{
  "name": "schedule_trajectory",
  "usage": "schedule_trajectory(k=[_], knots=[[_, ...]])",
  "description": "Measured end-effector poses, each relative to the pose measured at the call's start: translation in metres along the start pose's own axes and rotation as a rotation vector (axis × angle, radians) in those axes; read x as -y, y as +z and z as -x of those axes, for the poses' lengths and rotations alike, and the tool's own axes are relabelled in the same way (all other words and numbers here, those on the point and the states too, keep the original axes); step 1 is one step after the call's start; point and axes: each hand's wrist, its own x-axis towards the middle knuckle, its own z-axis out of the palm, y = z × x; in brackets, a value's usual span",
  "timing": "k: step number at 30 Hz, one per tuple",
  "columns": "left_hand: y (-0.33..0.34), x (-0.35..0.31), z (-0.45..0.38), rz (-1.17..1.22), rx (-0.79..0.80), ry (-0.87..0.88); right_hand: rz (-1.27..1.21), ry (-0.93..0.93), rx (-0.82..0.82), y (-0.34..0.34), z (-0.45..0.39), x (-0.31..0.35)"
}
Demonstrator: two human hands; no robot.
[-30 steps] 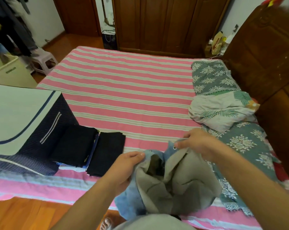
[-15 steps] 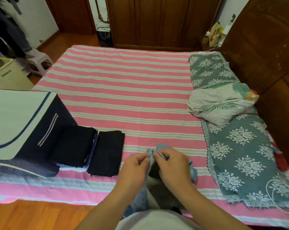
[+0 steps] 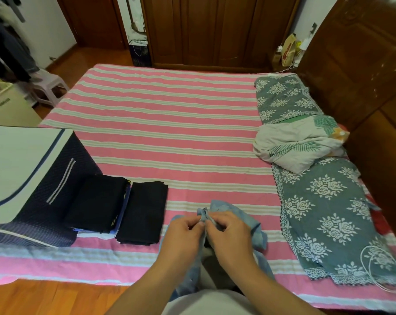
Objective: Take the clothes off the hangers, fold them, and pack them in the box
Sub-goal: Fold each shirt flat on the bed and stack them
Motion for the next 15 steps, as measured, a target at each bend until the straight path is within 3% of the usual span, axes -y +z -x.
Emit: schedule_trajectory(k=[6, 10, 12, 15], knots=[[0.016, -0.019, 0.002, 0.068, -0.062, 0.027, -0.084, 0.260, 0.103, 0.004, -0.001, -0.002], [0.016, -0.029, -0.001, 0.220, -0.033, 0.045, -0.504, 0.430, 0.061, -0.004, -0.005, 0.001], [0.008, -0.027, -0.005, 0.230, -0.060, 0.081, -0.671, 0.445, 0.137, -0.009, -0.006, 0.002], [0.004, -0.018, -0.006, 0.269, -0.095, 0.088, -0.648, 0.356, 0.245, -0.012, 0.002, 0.005]])
